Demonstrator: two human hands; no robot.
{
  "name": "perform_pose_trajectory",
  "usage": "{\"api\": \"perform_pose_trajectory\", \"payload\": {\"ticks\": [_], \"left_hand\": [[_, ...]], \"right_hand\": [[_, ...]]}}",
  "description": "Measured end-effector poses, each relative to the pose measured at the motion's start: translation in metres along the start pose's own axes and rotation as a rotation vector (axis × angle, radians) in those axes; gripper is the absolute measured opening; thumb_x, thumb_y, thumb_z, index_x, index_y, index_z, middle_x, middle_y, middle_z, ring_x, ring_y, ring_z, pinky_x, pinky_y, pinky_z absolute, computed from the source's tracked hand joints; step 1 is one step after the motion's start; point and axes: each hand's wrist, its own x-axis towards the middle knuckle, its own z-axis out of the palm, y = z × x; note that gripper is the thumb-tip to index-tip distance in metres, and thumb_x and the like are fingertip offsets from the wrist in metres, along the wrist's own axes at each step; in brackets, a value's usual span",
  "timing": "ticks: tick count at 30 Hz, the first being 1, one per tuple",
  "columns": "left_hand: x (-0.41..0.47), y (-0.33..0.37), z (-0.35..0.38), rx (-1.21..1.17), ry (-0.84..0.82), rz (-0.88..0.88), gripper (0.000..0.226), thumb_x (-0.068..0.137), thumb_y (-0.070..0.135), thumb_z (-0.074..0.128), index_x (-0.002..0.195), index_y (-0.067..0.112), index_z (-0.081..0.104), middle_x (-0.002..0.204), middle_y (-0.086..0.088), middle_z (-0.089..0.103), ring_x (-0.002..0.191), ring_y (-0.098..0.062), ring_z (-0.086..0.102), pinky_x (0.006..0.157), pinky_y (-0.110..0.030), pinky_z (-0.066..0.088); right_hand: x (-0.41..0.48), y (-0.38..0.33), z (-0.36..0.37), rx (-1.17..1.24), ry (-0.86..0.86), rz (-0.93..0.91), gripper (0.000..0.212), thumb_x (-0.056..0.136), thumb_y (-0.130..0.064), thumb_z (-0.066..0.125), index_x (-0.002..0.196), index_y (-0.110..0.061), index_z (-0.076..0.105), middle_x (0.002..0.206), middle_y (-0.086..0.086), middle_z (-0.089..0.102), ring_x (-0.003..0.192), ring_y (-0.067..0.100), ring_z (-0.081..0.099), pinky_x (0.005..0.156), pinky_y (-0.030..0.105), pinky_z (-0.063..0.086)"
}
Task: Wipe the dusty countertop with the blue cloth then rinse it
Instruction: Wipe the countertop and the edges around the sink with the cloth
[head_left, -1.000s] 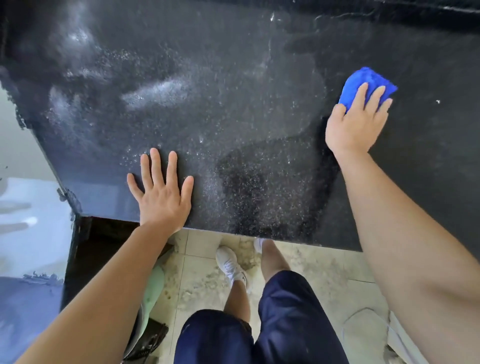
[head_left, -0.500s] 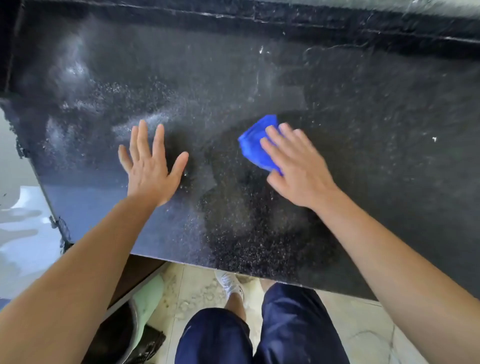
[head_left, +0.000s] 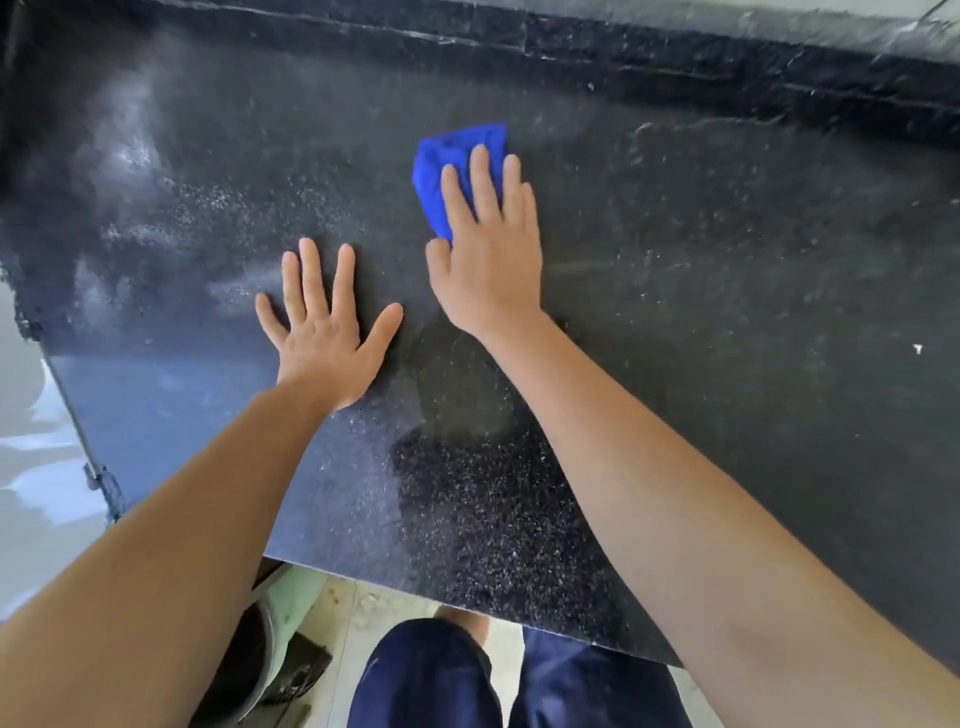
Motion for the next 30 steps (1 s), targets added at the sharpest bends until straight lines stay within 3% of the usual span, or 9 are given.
{"api": "perform_pose_trajectory", "payload": {"ticks": [4, 6, 8, 11, 15, 20, 25, 27, 30], "left_hand": [[0.002, 0.001, -0.003, -0.009, -0.044, -0.014, 0.083, 0.090, 0.076, 0.018, 0.155, 0.035, -0.012, 0.162, 0.002, -0.027, 0.147, -0.017, -0.027, 0.118, -0.056, -0.012], [0.003, 0.000, -0.004, 0.004, -0.064, -0.018, 0.084, 0.089, 0.077, 0.016, 0.155, 0.035, -0.015, 0.161, 0.002, -0.030, 0.147, -0.017, -0.029, 0.118, -0.057, -0.012], [0.003, -0.001, -0.004, 0.009, -0.074, -0.007, 0.084, 0.088, 0.077, 0.012, 0.154, 0.034, -0.017, 0.160, 0.002, -0.031, 0.146, -0.018, -0.030, 0.118, -0.057, -0.014], [0.003, -0.001, -0.005, 0.013, -0.069, -0.001, 0.084, 0.088, 0.076, 0.011, 0.154, 0.033, -0.017, 0.160, 0.001, -0.031, 0.146, -0.019, -0.030, 0.117, -0.057, -0.014], [0.003, 0.000, -0.005, 0.019, -0.082, 0.001, 0.083, 0.089, 0.075, 0.011, 0.154, 0.032, -0.018, 0.160, 0.000, -0.032, 0.146, -0.020, -0.031, 0.117, -0.058, -0.014], [0.001, 0.001, -0.007, 0.003, -0.097, -0.008, 0.084, 0.087, 0.076, 0.010, 0.154, 0.034, -0.018, 0.159, 0.001, -0.032, 0.145, -0.018, -0.032, 0.117, -0.056, -0.015], [0.002, 0.000, -0.009, 0.004, -0.105, -0.008, 0.084, 0.086, 0.076, 0.011, 0.153, 0.035, -0.019, 0.159, 0.002, -0.034, 0.144, -0.016, -0.034, 0.117, -0.054, -0.016], [0.002, 0.000, -0.009, 0.007, -0.106, -0.001, 0.084, 0.087, 0.076, 0.011, 0.153, 0.036, -0.020, 0.158, 0.002, -0.034, 0.144, -0.016, -0.035, 0.117, -0.054, -0.017], [0.001, 0.000, -0.009, 0.007, -0.104, 0.003, 0.083, 0.088, 0.075, 0.012, 0.153, 0.035, -0.020, 0.159, 0.001, -0.034, 0.144, -0.017, -0.034, 0.117, -0.054, -0.017]], "right_hand": [[0.003, 0.030, -0.006, -0.030, -0.064, -0.299, 0.062, 0.089, -0.035, 0.037, 0.146, -0.012, 0.046, 0.157, 0.013, 0.037, 0.144, 0.041, 0.031, 0.117, 0.050, 0.026], [0.008, 0.073, -0.021, -0.095, -0.002, -0.300, 0.058, 0.085, -0.030, 0.045, 0.139, -0.010, 0.052, 0.151, 0.015, 0.044, 0.134, 0.042, 0.041, 0.109, 0.051, 0.033], [0.012, 0.129, -0.034, -0.133, 0.093, -0.119, 0.058, 0.082, -0.027, 0.047, 0.136, -0.006, 0.051, 0.148, 0.018, 0.044, 0.131, 0.044, 0.042, 0.106, 0.050, 0.036], [0.016, 0.176, -0.047, -0.092, 0.161, 0.323, 0.065, 0.087, -0.030, 0.037, 0.149, -0.011, 0.040, 0.159, 0.014, 0.031, 0.146, 0.042, 0.025, 0.119, 0.049, 0.021], [0.051, 0.110, -0.036, -0.025, 0.195, 0.642, 0.064, 0.094, -0.036, 0.033, 0.156, -0.019, 0.029, 0.164, 0.011, 0.019, 0.151, 0.039, 0.014, 0.123, 0.049, 0.011], [0.080, 0.022, -0.015, 0.012, 0.098, 0.386, 0.066, 0.095, -0.037, 0.036, 0.157, -0.017, 0.024, 0.165, 0.014, 0.015, 0.150, 0.044, 0.010, 0.122, 0.052, 0.009], [0.062, 0.075, -0.021, -0.001, 0.020, -0.211, 0.055, 0.092, -0.026, 0.042, 0.147, -0.017, 0.047, 0.157, 0.009, 0.038, 0.144, 0.041, 0.030, 0.118, 0.052, 0.026], [0.040, 0.122, -0.029, -0.005, 0.055, -0.193, 0.053, 0.091, -0.021, 0.042, 0.142, -0.017, 0.053, 0.153, 0.007, 0.044, 0.142, 0.038, 0.037, 0.115, 0.051, 0.032], [0.004, 0.196, -0.047, -0.018, 0.167, 0.114, 0.056, 0.089, -0.022, 0.039, 0.143, -0.017, 0.053, 0.154, 0.006, 0.043, 0.143, 0.037, 0.035, 0.116, 0.048, 0.031]]}}
